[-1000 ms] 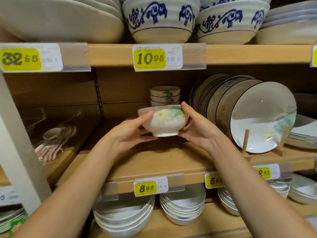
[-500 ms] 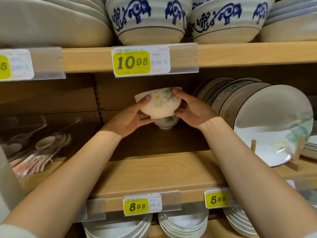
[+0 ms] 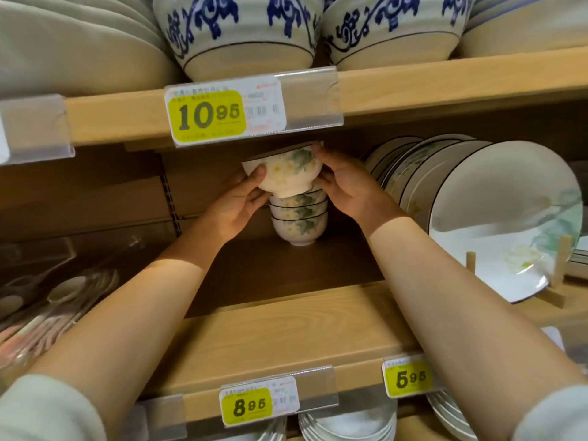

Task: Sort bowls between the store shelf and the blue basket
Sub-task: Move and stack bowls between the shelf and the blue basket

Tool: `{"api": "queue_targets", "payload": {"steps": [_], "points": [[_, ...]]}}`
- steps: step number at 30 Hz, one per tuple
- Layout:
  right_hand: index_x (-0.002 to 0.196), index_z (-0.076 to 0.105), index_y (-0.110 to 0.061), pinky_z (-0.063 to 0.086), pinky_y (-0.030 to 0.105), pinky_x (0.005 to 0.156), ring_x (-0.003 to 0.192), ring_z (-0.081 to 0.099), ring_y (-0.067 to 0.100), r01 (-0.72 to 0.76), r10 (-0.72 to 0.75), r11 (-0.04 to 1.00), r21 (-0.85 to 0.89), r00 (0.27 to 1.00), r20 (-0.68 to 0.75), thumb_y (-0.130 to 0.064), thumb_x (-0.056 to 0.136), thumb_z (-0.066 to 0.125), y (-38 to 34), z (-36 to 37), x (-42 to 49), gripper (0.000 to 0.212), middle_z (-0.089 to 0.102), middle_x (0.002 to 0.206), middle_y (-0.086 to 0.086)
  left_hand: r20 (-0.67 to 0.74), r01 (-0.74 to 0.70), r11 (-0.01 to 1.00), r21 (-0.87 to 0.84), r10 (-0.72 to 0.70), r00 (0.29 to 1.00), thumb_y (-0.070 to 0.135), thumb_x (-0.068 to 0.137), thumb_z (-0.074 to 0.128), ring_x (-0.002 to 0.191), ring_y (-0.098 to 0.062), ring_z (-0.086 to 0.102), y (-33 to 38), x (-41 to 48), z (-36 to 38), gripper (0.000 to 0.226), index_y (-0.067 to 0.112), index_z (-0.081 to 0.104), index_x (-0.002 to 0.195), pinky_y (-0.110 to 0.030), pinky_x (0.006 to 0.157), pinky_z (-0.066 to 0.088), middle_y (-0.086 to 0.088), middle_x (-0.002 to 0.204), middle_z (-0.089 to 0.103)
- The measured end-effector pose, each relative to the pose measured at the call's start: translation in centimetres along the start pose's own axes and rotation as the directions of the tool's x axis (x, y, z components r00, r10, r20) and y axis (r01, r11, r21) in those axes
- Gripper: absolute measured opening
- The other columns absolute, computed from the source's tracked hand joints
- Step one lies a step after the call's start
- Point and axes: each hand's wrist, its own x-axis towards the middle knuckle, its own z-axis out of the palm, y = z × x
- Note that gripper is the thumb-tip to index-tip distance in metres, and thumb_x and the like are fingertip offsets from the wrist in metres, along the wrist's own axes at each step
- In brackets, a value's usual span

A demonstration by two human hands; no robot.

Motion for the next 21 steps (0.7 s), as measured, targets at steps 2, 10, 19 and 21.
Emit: {"api": "queue_targets", "payload": {"steps": [2, 10, 19, 21], "points": [[0.107, 0.063, -0.011, 0.050, 0.032, 0.095, 0.105, 0.063, 0.019, 0.029, -0.029, 0.999, 0.016, 1.000, 0.013, -0.016, 0.093, 0.062, -0.1, 0.1, 0.4, 0.016, 0.067, 0.111, 0.006, 0.010, -0.021, 1.000, 0.008, 0.021, 1.000, 0.013, 0.099, 0.048, 0.128, -0.022, 0.052, 0.1, 0.4, 0.5, 0.043, 0.006, 0.043, 0.141, -0.038, 0.110, 0.040, -0.010, 0.136, 0.056], [0.095, 0.066, -0.012, 0.054, 0.022, 0.068, 0.085, 0.067, 0.013, 0.103, -0.102, 0.995, 0.008, 0.995, -0.022, -0.014, 0.095, 0.057, 0.2, 0.4, 2.4, 0.009, 0.071, 0.093, 0.003, 0.035, -0.064, 0.994, 0.091, 0.061, 0.997, 0.010, 0.098, 0.050, 0.132, -0.024, 0.048, 0.1, 2.9, 1.0, 0.047, 0.004, 0.039, 0.144, -0.040, 0.113, 0.036, -0.014, 0.143, 0.050], [0.098, 0.071, -0.012, 0.054, 0.042, 0.088, 0.092, 0.070, 0.030, 0.046, -0.089, 0.963, -0.267, 0.984, -0.151, -0.028, 0.090, 0.053, 1.5, -0.4, 5.1, 0.026, 0.074, 0.098, 0.014, 0.043, -0.129, 0.980, 0.154, 0.124, 0.991, 0.009, 0.096, 0.054, 0.109, -0.007, 0.063, -2.1, 5.9, -0.2, 0.042, 0.008, 0.047, 0.137, -0.019, 0.087, 0.051, -0.004, 0.126, 0.062], [0.100, 0.071, -0.013, 0.053, 0.044, 0.090, 0.094, 0.070, 0.030, 0.035, -0.088, 0.960, -0.277, 0.980, -0.180, -0.032, 0.089, 0.052, 1.5, -0.4, 5.8, 0.029, 0.074, 0.099, 0.013, 0.047, -0.147, 0.972, 0.184, 0.141, 0.989, 0.011, 0.094, 0.057, 0.108, -0.005, 0.063, -2.0, 6.6, -0.3, 0.040, 0.012, 0.050, 0.133, -0.017, 0.085, 0.050, 0.000, 0.123, 0.064]]}}
